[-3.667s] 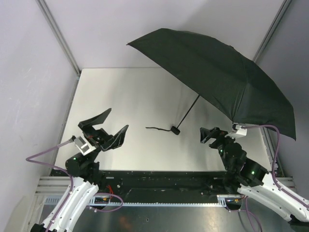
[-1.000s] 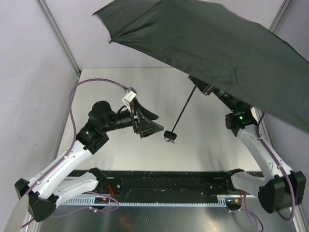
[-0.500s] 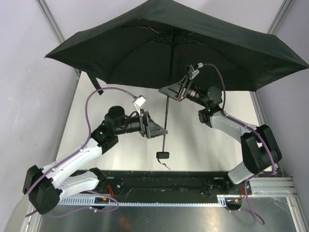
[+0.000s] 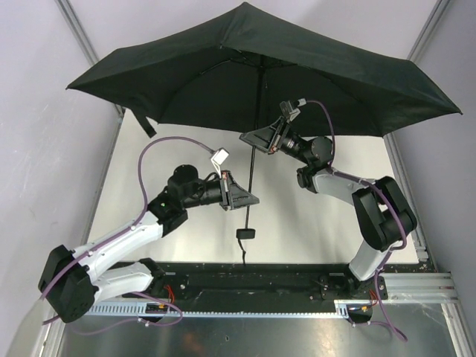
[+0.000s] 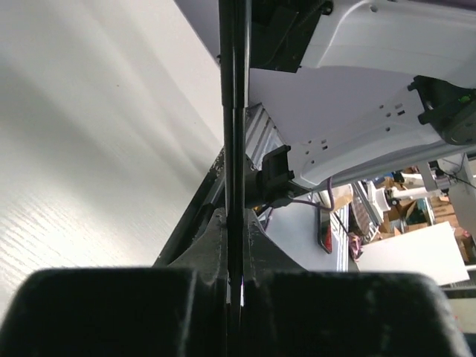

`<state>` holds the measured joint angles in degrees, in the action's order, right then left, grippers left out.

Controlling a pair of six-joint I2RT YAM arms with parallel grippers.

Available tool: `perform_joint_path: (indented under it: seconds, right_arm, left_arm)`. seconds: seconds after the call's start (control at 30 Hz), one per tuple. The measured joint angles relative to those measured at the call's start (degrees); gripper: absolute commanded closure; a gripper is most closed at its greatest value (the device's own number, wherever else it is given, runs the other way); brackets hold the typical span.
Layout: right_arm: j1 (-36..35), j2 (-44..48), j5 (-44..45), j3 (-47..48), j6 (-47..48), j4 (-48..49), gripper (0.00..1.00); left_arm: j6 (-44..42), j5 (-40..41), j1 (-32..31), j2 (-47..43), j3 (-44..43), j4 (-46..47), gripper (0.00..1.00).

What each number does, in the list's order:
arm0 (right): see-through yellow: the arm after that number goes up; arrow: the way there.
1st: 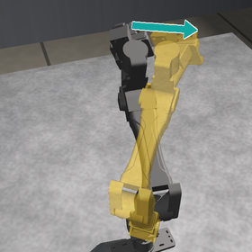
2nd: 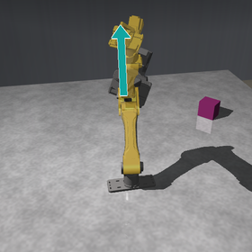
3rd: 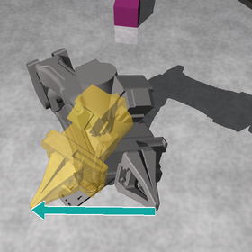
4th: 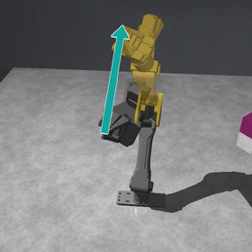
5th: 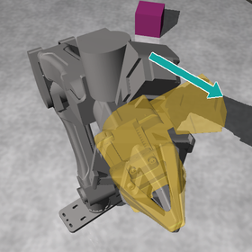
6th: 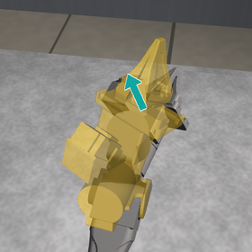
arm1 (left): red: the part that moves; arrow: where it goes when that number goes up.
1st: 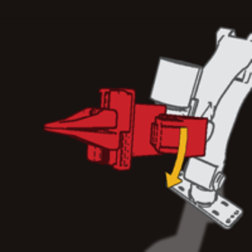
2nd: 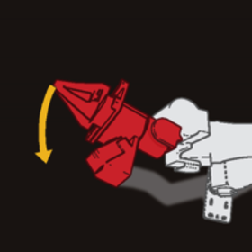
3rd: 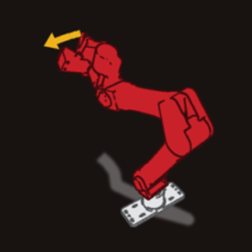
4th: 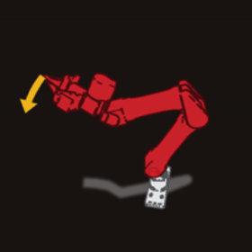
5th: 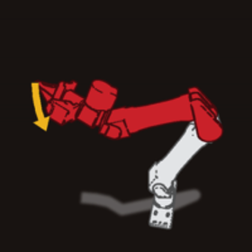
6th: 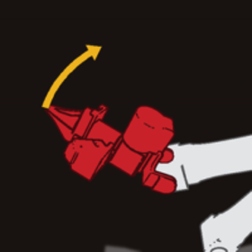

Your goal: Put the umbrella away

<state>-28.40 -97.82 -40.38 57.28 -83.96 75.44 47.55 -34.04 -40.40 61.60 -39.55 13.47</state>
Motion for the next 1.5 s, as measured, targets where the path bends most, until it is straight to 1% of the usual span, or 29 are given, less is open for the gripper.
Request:
perform_joint_path:
  seconds: [0.07, 0.17, 0.2, 0.27, 0.37, 0.43, 0.5, 0.57, 0.67, 0.77, 0.8, 0.9, 0.97, 1.0, 1.1, 1.13, 1.17, 1.27, 1.3, 1.33, 1.4, 1.43, 1.5]
  right_arm:
    - [0.09, -0.15, -0.13, 0.04, 0.66, 0.02, 0.82]
    - [-0.07, 0.22, -0.26, 0.26, 3.26, -2.97, 0.61]
    - [-0.28, 0.94, -0.13, 0.31, 4.92, -6.51, 0.54]
    - [-0.66, 3.13, 1.18, 0.31, 9.42, -15.34, 0.44]
    - [-1.7, 8.31, 6.38, 0.39, 17.92, -31.08, 0.31]
    - [-3.13, 12.31, 11.78, 0.94, 23.8, -41.18, 0.26]
    - [-5.33, 15.19, 16.7, 1.75, 28.7, -47.93, 0.22]
    - [-8.87, 17.31, 22.47, 3.19, 33.66, -53.46, 0.2]
    - [-14.56, 17.64, 30.8, 7.15, 39.89, -59.98, 0.2]
    - [-19.93, 15.8, 39.91, 13.79, 45.66, -66.77, 0.22]
    - [-21.07, 14.8, 42.77, 16.26, 47.12, -68.57, 0.24]
    - [-23.34, 11.23, 51.36, 22.86, 51.32, -73.77, 0.36]
    - [-24.11, 8.94, 55.1, 26.03, 53.27, -76.15, 0.48]
    - [-24.46, 7.96, 56.63, 27.04, 54.27, -77.0, 0.56]
    - [-24.72, 5.53, 60.06, 28.96, 57.0, -78.29, 0.87]
    - [-24.37, 5.07, 60.57, 29.03, 57.42, -78.4, 0.93]
    - [-23.87, 4.74, 60.5, 29.03, 57.48, -78.42, 0.97]
    - [-22.43, 4.72, 57.27, 28.68, 54.62, -77.96, 1.0]
    - [-21.64, 4.83, 55.39, 27.91, 53.92, -76.54, 1.0]
    - [-20.59, 5.03, 53.11, 26.75, 53.48, -74.84, 1.0]
    - [-17.94, 5.79, 48.0, 23.5, 52.37, -71.25, 1.0]
    - [-16.22, 6.38, 44.81, 21.03, 51.04, -68.57, 1.0]
    - [-13.16, 7.69, 39.74, 16.2, 47.23, -63.6, 1.0]
  left_arm:
    - [-0.17, 1.75, -0.15, -0.26, 0.0, -1.03, 1.0]
    - [-2.25, 6.19, -0.68, -2.03, -0.11, -5.01, 1.0]
    - [-3.13, 7.8, -0.7, -2.78, -0.22, -6.62, 1.0]
    - [-4.98, 12.17, -0.7, -4.68, -0.76, -10.56, 1.0]
    - [-6.32, 17.68, -0.7, -7.39, -1.66, -14.86, 1.0]
    - [-6.67, 20.87, -0.74, -8.94, -2.23, -17.55, 1.0]
    - [-7.02, 23.71, -0.96, -9.68, -2.73, -19.74, 1.0]
    - [-7.65, 26.45, -1.36, -9.75, -3.43, -21.66, 1.0]
    - [-8.85, 29.51, -2.4, -9.75, -4.31, -23.71, 1.0]
    - [-10.01, 31.43, -3.52, -9.75, -4.79, -25.11, 1.0]
    - [-10.27, 31.87, -3.78, -9.75, -4.83, -25.46, 1.0]
    - [-10.71, 33.2, -4.24, -9.77, -5.01, -26.08, 1.0]
    - [-10.69, 34.29, -4.35, -9.77, -5.05, -26.25, 1.0]
    - [-10.67, 34.75, -4.35, -9.77, -5.07, -26.32, 1.0]
    - [-10.58, 35.78, -4.37, -9.77, -5.07, -27.06, 1.0]
    - [-10.58, 35.82, -4.39, -9.77, -5.07, -27.36, 0.98]
    - [-10.56, 35.82, -4.44, -9.77, -5.07, -27.61, 0.91]
    - [-10.51, 35.32, -4.46, -9.62, -5.07, -27.28, 0.56]
    - [-10.95, 34.69, -4.48, -9.64, -5.09, -27.08, 0.45]
    - [-10.99, 33.38, -4.48, -9.75, -5.09, -26.82, 0.37]
    - [-10.88, 31.39, -4.17, -9.88, -5.09, -26.36, 0.25]
    - [-10.25, 29.62, -3.85, -9.9, -5.09, -25.94, 0.21]
    - [-10.01, 27.5, -2.71, -9.88, -5.09, -25.38, 0.16]
